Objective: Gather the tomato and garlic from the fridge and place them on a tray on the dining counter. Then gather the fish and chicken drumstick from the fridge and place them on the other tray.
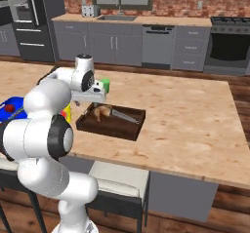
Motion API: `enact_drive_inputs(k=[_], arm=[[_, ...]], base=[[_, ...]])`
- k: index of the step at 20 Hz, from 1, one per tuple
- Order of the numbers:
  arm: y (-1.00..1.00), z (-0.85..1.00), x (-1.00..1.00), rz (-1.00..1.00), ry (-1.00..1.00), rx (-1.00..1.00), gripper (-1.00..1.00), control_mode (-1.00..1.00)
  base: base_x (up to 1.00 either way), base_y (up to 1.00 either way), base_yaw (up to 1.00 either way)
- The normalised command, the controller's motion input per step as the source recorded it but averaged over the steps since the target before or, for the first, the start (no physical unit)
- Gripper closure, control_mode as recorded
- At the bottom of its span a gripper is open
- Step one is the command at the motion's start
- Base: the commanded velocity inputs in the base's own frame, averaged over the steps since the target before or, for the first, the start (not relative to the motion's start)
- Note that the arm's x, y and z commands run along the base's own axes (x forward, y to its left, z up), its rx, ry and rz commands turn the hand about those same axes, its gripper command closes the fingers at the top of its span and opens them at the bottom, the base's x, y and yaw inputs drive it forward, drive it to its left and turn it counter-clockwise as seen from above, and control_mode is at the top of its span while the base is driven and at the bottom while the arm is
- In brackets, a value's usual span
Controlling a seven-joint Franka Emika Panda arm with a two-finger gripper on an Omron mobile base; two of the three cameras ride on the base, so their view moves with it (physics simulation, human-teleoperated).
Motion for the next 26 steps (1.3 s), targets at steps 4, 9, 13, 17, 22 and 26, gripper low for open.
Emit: enact_drive_inputs(k=[4, 9, 13, 17, 22, 26], arm=[[-0.63, 0.41, -0.99, -0.11, -0.01, 0.01, -1.00, -1.00], [-0.33, 0.22, -1.00, -0.14, -0.16, 0.00, -1.00, -1.00], [-0.02, 0.41, -1.00, 0.00, -0.10, -0.02, -1.00, -1.00], [-0.10, 0.12, -1.00, -0.02, -0.09, -0.04, -1.00, -1.00], [0.00, 0.05, -0.80, -0.04, -0.04, -0.10, -1.00, -1.00], [-0.20, 0.15, -0.32, -0.08, 0.00, -0.02, -1.00, -1.00]], base=[[0.00, 0.00, 0.00], [0.00, 0.00, 0.00], [0.00, 0.00, 0.00], [0.00, 0.00, 0.00], [0.00, 0.00, 0.00], [0.00, 0.00, 0.00]])
